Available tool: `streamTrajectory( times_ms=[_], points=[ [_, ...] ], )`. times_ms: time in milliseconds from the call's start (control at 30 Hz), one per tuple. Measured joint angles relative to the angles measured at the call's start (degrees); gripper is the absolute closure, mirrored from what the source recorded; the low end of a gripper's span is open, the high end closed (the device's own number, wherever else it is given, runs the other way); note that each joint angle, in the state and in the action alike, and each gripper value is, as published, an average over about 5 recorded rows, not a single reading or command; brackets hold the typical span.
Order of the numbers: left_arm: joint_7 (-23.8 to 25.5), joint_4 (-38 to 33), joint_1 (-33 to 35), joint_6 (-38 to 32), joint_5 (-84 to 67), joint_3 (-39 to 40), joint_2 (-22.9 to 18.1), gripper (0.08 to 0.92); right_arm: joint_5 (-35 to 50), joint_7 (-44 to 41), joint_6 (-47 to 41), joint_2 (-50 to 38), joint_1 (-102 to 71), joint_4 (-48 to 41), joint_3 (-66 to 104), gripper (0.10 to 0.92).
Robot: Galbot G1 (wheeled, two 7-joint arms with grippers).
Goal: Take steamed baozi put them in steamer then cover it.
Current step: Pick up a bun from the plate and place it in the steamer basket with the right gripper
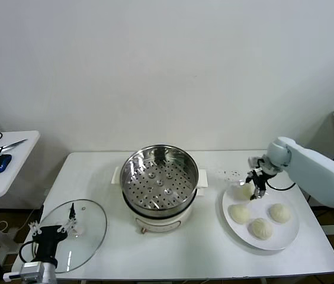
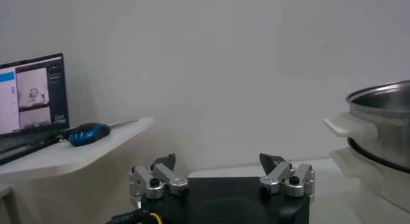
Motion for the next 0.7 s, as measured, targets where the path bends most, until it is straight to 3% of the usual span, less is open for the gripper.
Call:
streamTrajectory(
  times_ms=[433, 700],
  points=[
    [-0.31, -0.42, 0.61, 0.65, -0.27, 0.58, 0.07, 0.177, 1.5, -2.87, 13.36, 9.59, 21.5, 3.66, -13.34, 0.321],
    [-0.47, -0.46, 0.69, 0.92, -0.27, 1.32, 0.02, 0.177, -3.99, -2.97, 21.73, 19.39, 25.24, 5.69, -14.18, 0.321]
  ],
)
